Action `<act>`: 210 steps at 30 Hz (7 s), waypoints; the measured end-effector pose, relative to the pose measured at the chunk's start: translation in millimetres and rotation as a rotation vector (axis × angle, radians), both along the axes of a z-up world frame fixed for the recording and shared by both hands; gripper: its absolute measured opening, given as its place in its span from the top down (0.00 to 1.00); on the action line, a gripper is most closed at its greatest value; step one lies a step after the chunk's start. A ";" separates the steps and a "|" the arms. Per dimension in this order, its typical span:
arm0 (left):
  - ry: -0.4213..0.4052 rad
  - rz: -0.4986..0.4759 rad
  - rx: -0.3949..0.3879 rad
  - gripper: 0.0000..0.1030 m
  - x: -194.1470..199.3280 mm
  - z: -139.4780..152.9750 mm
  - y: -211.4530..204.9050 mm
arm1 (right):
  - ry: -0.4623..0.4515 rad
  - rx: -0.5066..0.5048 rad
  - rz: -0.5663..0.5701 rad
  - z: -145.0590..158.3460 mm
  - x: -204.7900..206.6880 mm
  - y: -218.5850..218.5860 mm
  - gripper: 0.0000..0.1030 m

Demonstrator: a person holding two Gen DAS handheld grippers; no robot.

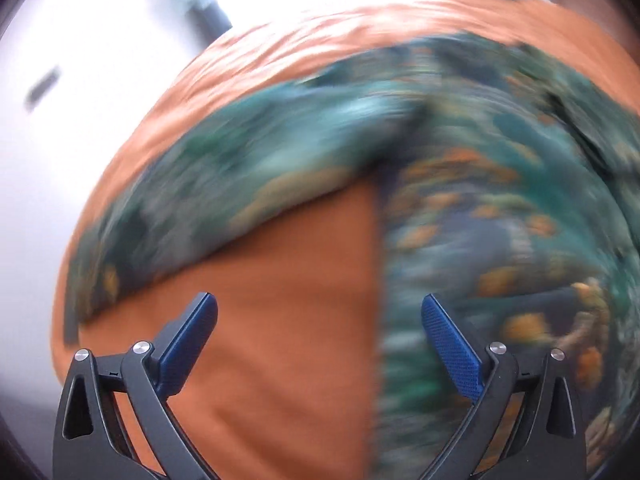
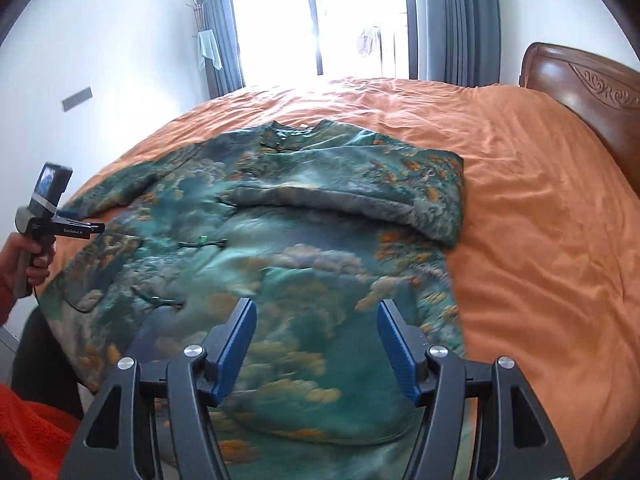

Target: Fold large clothes

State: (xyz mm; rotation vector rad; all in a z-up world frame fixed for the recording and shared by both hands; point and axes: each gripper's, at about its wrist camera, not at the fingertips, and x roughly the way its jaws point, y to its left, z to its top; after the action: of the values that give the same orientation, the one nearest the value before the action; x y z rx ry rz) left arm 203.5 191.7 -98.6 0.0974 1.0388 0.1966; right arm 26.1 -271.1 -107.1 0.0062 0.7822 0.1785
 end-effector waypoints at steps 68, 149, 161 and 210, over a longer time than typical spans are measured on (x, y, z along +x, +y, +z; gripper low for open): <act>-0.316 -0.324 0.126 0.22 -89.9 18.1 -158.1 | 0.322 0.416 0.047 6.6 164.1 43.8 0.38; -0.050 -0.183 -0.087 0.12 100.8 -20.9 -81.3 | 0.133 0.003 0.223 -36.1 213.4 118.7 0.51; -0.131 -0.164 -0.189 0.09 30.4 18.2 -86.0 | -0.038 -0.040 0.055 14.0 53.7 42.5 0.44; -0.167 -0.124 -0.124 0.04 -172.0 21.7 -57.7 | -0.054 -0.243 -0.145 1.7 -60.7 -1.3 0.26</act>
State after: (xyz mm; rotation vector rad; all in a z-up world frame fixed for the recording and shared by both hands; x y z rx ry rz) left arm 31.4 133.9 -76.9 0.0318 0.8730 0.0271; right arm -34.6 -272.4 -105.5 -0.1707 0.7428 -0.0542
